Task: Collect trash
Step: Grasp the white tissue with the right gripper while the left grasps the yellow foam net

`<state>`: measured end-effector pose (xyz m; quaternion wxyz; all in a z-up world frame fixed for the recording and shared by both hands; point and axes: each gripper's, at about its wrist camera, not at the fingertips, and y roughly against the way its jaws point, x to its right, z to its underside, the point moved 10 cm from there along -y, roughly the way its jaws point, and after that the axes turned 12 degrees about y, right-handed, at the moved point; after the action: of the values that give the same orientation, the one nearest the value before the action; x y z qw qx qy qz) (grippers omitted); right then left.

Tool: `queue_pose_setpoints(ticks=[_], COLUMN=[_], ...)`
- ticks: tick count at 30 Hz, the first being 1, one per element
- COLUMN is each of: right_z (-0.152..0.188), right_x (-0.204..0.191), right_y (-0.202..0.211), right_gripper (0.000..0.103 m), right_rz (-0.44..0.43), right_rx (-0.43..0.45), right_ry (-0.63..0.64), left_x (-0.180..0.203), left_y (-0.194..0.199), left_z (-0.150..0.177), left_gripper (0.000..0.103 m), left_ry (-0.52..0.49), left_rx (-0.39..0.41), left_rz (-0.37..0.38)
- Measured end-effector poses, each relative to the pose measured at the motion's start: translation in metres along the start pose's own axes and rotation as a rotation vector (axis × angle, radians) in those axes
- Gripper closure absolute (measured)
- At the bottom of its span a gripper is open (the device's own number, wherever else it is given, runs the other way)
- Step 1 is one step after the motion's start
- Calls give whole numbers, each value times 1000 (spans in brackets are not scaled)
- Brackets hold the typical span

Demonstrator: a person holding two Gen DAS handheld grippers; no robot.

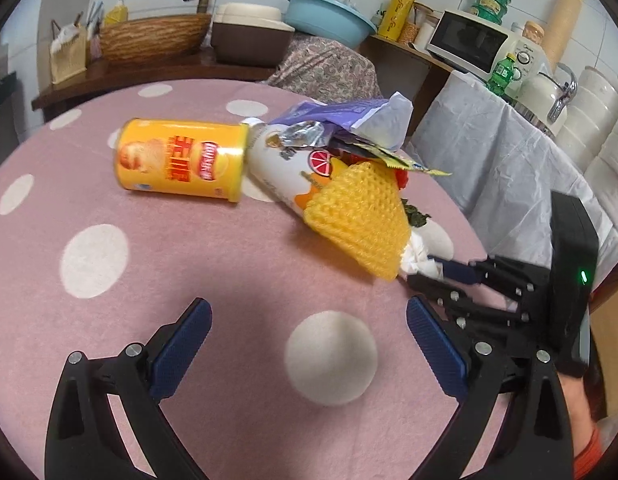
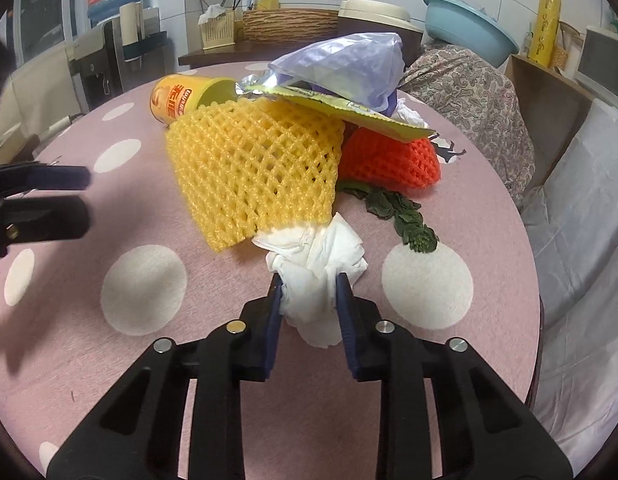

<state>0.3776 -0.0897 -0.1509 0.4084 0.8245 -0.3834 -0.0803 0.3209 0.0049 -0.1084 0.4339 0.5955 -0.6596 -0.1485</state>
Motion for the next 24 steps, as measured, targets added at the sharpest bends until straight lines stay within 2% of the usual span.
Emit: queue_pose_setpoints(ticks=[3,5,8,10,13,16,19,24], right_z=[2,4,7,9,9,10,10,13], right_x=[-4,-3,-3,-4,-3,-4,-7,-12], right_y=[6,8,7,7,8,8,10,18], right_gripper=[79,79,79,79,79,79,79,79], right_rz=[2,-4,-7,-9,-14,-21,-19,-30], right_rx=[11,15,13,15,31,39,49,79], right_ry=[6,-5,-11,-13,-29,-38,-40,-57], left_x=[8,11,17,19,24,27,28,29], left_y=[-15,-25,-36,-39,-36,-32,-27,-9], left_z=[-8,-15,-16,-16,-14,-13,-14,-11], left_gripper=[12,22,35,49,65,75,83,85], left_ry=[0,13,56,68,57,46,47,41], left_rx=[-20,-14,-47,-51,-39,-27,-12,21], left_rz=[5,3,50,61,69,77,86,108])
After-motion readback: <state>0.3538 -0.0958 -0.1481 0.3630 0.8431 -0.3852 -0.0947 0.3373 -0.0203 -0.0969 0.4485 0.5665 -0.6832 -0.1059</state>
